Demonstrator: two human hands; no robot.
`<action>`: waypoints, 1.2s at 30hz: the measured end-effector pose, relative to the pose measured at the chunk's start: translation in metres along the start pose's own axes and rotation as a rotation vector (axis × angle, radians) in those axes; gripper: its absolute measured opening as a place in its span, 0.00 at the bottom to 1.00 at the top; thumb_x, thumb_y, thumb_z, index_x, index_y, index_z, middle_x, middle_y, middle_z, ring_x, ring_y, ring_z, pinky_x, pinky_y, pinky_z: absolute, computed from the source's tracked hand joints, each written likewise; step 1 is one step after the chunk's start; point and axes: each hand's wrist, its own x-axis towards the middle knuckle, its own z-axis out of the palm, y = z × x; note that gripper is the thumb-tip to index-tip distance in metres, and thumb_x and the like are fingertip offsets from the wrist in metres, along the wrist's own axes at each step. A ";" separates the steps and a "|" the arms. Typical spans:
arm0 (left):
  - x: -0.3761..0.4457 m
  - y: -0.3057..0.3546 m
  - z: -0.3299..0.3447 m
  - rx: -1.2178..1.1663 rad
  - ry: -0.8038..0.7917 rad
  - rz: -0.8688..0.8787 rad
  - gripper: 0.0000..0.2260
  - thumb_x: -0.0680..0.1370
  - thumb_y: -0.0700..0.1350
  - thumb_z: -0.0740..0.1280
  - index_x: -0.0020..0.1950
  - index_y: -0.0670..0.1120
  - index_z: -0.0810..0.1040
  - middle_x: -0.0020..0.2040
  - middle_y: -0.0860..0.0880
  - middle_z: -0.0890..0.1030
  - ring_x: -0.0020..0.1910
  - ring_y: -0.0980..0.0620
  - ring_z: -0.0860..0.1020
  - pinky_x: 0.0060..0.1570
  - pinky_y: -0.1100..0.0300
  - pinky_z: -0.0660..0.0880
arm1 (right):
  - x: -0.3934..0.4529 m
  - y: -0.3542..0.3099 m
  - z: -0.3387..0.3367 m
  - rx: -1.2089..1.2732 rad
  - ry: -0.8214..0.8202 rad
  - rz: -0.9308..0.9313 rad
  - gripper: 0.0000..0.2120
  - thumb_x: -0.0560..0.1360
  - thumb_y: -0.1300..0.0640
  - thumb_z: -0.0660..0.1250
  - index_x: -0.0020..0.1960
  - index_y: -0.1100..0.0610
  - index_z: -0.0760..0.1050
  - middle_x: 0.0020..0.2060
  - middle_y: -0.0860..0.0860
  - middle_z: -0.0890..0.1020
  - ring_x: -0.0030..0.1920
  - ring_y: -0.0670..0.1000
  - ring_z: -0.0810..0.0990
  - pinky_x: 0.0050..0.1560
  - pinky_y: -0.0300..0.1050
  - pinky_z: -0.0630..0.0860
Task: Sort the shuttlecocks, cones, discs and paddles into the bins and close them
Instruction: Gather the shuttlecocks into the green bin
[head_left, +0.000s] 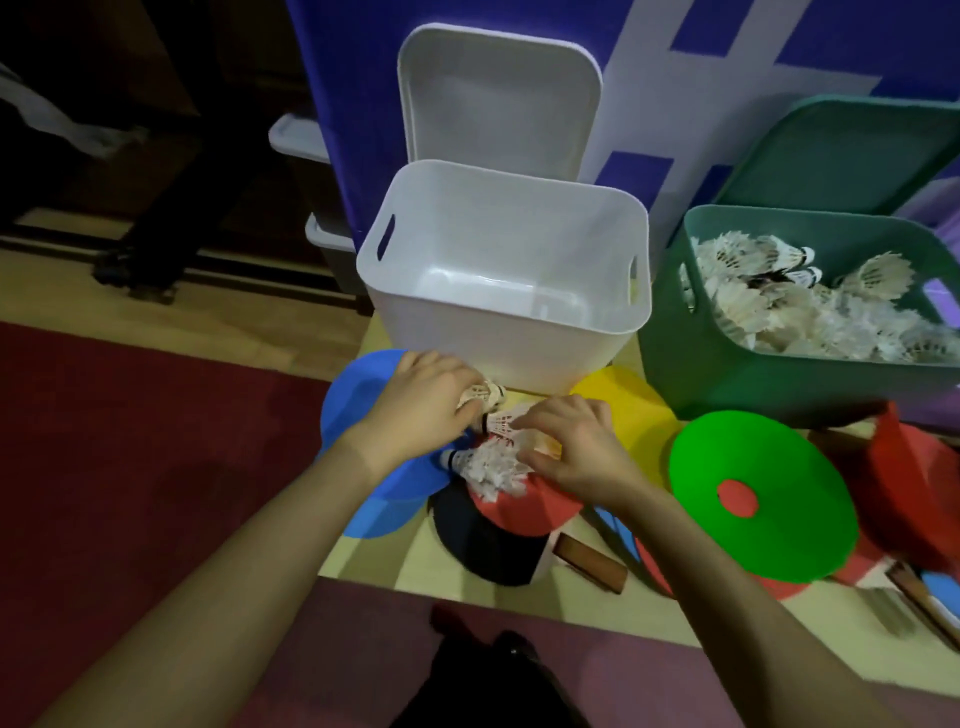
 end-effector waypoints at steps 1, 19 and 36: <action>-0.004 -0.007 0.007 0.017 -0.035 -0.024 0.17 0.79 0.51 0.60 0.67 0.49 0.71 0.65 0.51 0.73 0.65 0.48 0.67 0.63 0.56 0.54 | 0.000 -0.001 0.007 -0.033 -0.051 0.007 0.20 0.71 0.43 0.63 0.61 0.46 0.75 0.56 0.45 0.76 0.60 0.50 0.68 0.56 0.46 0.53; -0.008 -0.041 0.059 -0.171 -0.032 -0.162 0.08 0.76 0.44 0.67 0.54 0.43 0.74 0.57 0.47 0.73 0.48 0.44 0.75 0.45 0.54 0.69 | 0.008 -0.014 0.006 0.111 0.334 0.086 0.05 0.73 0.52 0.64 0.42 0.51 0.78 0.43 0.43 0.79 0.49 0.43 0.72 0.50 0.41 0.51; 0.045 0.074 -0.065 -0.213 0.516 0.177 0.13 0.73 0.53 0.62 0.42 0.44 0.76 0.44 0.45 0.76 0.44 0.44 0.75 0.45 0.53 0.68 | -0.002 0.004 -0.120 0.117 0.696 -0.109 0.03 0.75 0.60 0.66 0.44 0.59 0.78 0.40 0.49 0.78 0.43 0.52 0.78 0.44 0.56 0.74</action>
